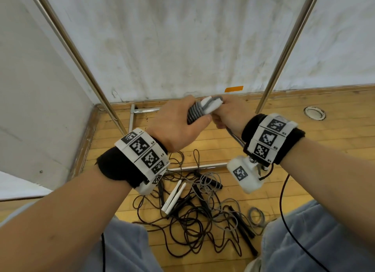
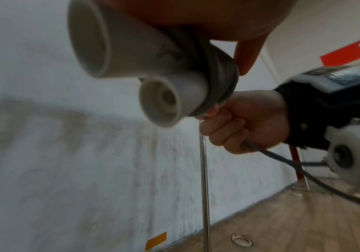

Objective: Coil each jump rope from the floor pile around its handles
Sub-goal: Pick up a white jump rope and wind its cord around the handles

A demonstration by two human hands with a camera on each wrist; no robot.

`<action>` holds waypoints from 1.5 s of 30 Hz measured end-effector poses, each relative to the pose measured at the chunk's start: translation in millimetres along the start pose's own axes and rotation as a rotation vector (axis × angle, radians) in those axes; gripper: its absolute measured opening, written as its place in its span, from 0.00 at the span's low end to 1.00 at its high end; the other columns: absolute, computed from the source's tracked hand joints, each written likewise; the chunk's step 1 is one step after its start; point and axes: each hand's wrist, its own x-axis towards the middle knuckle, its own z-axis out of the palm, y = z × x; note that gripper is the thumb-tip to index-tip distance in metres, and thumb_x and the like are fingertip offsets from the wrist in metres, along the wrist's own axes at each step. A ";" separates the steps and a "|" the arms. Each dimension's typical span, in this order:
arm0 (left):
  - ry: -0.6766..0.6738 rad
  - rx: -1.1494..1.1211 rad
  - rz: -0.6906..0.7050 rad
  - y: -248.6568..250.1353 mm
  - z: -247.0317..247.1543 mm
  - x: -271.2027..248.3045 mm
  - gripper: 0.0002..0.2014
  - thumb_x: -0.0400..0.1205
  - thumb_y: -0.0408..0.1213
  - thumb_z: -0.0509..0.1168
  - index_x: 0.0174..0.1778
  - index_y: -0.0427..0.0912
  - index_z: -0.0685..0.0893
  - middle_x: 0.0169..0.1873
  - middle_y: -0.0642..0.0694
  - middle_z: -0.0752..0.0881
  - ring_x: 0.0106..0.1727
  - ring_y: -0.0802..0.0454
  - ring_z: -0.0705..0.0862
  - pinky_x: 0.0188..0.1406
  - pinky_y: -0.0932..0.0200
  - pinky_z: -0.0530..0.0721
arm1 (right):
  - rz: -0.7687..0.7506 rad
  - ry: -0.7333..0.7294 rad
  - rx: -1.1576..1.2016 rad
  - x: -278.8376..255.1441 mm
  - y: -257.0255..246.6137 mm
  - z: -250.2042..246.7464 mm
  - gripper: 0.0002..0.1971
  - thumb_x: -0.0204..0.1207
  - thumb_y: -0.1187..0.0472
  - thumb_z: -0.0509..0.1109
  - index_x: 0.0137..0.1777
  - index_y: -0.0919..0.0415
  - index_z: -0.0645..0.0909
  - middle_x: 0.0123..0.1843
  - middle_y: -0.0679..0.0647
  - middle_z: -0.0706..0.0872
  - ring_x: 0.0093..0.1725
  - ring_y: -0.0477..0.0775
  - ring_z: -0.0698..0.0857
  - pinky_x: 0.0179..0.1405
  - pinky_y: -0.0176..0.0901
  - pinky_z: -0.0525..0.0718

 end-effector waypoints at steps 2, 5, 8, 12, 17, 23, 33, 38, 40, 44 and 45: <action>0.023 -0.124 -0.076 -0.5 -4.5 3.2 0.12 0.74 0.58 0.60 0.36 0.53 0.72 0.29 0.49 0.82 0.29 0.53 0.81 0.28 0.55 0.80 | -0.036 0.003 -0.008 -1.7 -1.1 7.3 0.20 0.82 0.63 0.61 0.28 0.50 0.81 0.19 0.41 0.71 0.18 0.43 0.64 0.18 0.34 0.63; 0.095 -0.278 -0.187 -3.6 -10.6 8.2 0.17 0.74 0.56 0.61 0.42 0.44 0.77 0.33 0.40 0.86 0.33 0.39 0.85 0.32 0.40 0.84 | -0.154 0.056 -0.248 -4.1 -3.1 15.4 0.17 0.85 0.57 0.56 0.33 0.54 0.77 0.21 0.41 0.71 0.19 0.40 0.66 0.20 0.31 0.66; 0.129 -0.327 -0.216 -9.3 -14.3 10.5 0.11 0.79 0.51 0.64 0.39 0.48 0.73 0.29 0.47 0.84 0.28 0.47 0.84 0.24 0.51 0.77 | -0.258 0.010 -0.530 -9.4 -1.4 23.5 0.15 0.85 0.56 0.54 0.38 0.52 0.76 0.28 0.42 0.72 0.26 0.40 0.70 0.27 0.31 0.66; 0.125 -0.348 -0.241 -14.1 -18.4 11.4 0.11 0.77 0.52 0.63 0.40 0.49 0.73 0.28 0.48 0.85 0.26 0.51 0.83 0.23 0.53 0.79 | -0.246 -0.015 -0.668 -9.9 -2.8 23.4 0.13 0.85 0.56 0.57 0.39 0.54 0.76 0.27 0.43 0.72 0.27 0.40 0.71 0.25 0.26 0.66; 0.089 -0.225 -0.198 -16.3 -19.0 10.3 0.17 0.78 0.55 0.61 0.52 0.46 0.73 0.33 0.41 0.86 0.30 0.43 0.84 0.30 0.41 0.84 | -0.125 -0.057 -0.597 -10.3 -2.0 21.8 0.15 0.86 0.56 0.54 0.42 0.56 0.79 0.26 0.43 0.69 0.27 0.42 0.69 0.26 0.28 0.67; 0.093 -0.214 -0.252 -20.4 -20.0 11.4 0.13 0.82 0.50 0.63 0.44 0.44 0.73 0.32 0.41 0.85 0.31 0.39 0.84 0.30 0.38 0.83 | -0.167 0.060 -0.595 -7.1 0.4 18.4 0.05 0.82 0.56 0.62 0.46 0.55 0.77 0.33 0.43 0.73 0.33 0.42 0.72 0.32 0.34 0.67; 0.039 0.074 -0.253 -42.8 -13.0 18.5 0.12 0.82 0.54 0.61 0.49 0.51 0.69 0.31 0.54 0.78 0.31 0.55 0.77 0.27 0.55 0.69 | -0.129 -0.014 -0.705 -8.8 -3.7 15.7 0.15 0.85 0.53 0.56 0.41 0.54 0.79 0.27 0.43 0.72 0.28 0.42 0.72 0.28 0.36 0.64; -0.117 0.272 -0.229 -53.6 -7.2 17.5 0.12 0.83 0.55 0.59 0.56 0.54 0.72 0.34 0.56 0.78 0.33 0.56 0.78 0.27 0.58 0.71 | -0.194 -0.097 -0.932 -10.9 -7.2 13.2 0.15 0.84 0.53 0.57 0.39 0.57 0.78 0.29 0.47 0.75 0.30 0.46 0.74 0.27 0.37 0.64; -0.169 0.306 -0.233 -54.9 -6.4 18.3 0.14 0.83 0.55 0.60 0.62 0.55 0.74 0.39 0.56 0.80 0.38 0.52 0.80 0.36 0.54 0.78 | -0.206 -0.120 -0.985 -12.6 -8.5 11.7 0.15 0.84 0.53 0.56 0.41 0.57 0.79 0.30 0.47 0.77 0.31 0.47 0.74 0.28 0.38 0.66; -0.264 0.360 -0.212 -52.4 1.8 16.5 0.09 0.82 0.55 0.60 0.55 0.57 0.75 0.37 0.58 0.79 0.37 0.58 0.78 0.32 0.58 0.73 | -0.237 -0.168 -1.074 -15.9 -10.0 9.7 0.15 0.84 0.53 0.55 0.44 0.58 0.80 0.33 0.50 0.79 0.35 0.52 0.77 0.34 0.44 0.71; -0.287 0.372 -0.196 -50.8 4.6 15.6 0.09 0.82 0.55 0.61 0.54 0.58 0.75 0.37 0.58 0.80 0.37 0.58 0.78 0.31 0.59 0.73 | -0.244 -0.172 -1.085 -16.0 -10.5 8.2 0.14 0.84 0.53 0.55 0.44 0.57 0.79 0.33 0.49 0.78 0.35 0.52 0.77 0.34 0.44 0.71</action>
